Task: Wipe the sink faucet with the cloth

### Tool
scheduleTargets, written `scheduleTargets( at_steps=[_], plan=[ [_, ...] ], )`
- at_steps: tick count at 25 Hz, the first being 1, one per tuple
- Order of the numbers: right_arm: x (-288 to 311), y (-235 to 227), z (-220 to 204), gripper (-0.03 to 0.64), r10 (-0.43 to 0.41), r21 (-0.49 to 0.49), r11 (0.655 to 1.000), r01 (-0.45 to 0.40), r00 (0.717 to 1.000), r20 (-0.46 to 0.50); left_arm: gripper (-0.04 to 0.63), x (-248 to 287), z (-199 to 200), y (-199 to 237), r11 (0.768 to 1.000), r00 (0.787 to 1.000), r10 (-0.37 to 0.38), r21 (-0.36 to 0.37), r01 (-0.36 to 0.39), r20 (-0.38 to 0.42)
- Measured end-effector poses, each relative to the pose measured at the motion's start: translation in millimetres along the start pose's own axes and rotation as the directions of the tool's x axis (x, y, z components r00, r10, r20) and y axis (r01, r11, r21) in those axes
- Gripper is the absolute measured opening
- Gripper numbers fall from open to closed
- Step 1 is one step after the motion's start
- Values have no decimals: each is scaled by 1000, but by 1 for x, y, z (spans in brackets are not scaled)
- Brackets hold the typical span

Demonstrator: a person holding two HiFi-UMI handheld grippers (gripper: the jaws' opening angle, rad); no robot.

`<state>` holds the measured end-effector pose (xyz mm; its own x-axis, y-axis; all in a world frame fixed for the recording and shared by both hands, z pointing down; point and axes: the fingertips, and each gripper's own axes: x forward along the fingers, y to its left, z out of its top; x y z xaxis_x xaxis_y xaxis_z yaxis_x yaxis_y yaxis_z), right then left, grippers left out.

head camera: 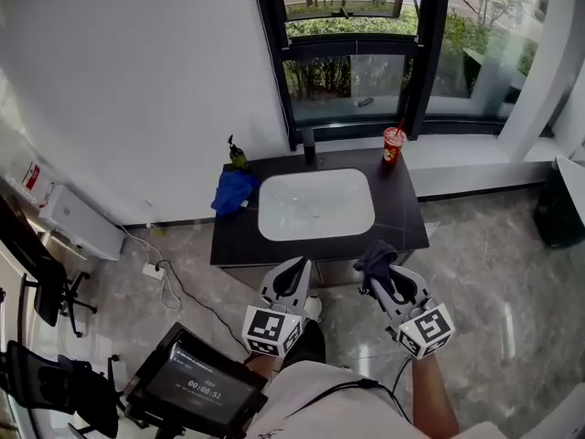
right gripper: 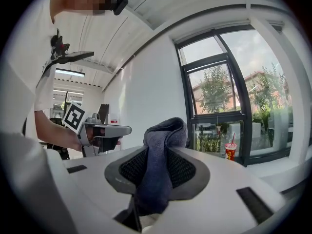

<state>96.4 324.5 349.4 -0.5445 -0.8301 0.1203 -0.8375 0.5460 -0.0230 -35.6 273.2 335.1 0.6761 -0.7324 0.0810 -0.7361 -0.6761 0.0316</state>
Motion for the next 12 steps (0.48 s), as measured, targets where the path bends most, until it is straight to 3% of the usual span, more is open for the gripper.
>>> scheduleTargets(
  at_steps=[5,12],
  plan=[
    [-61,38,-5,115,24,-1,1000,-24,1000,13,-6,-65,0,-46,999,999,39,13,-39,10],
    [-90,73,10,115,23,-2,1000,-23,999,44,-6,-120,11,-59,996,996,82,18,-83,32]
  ],
)
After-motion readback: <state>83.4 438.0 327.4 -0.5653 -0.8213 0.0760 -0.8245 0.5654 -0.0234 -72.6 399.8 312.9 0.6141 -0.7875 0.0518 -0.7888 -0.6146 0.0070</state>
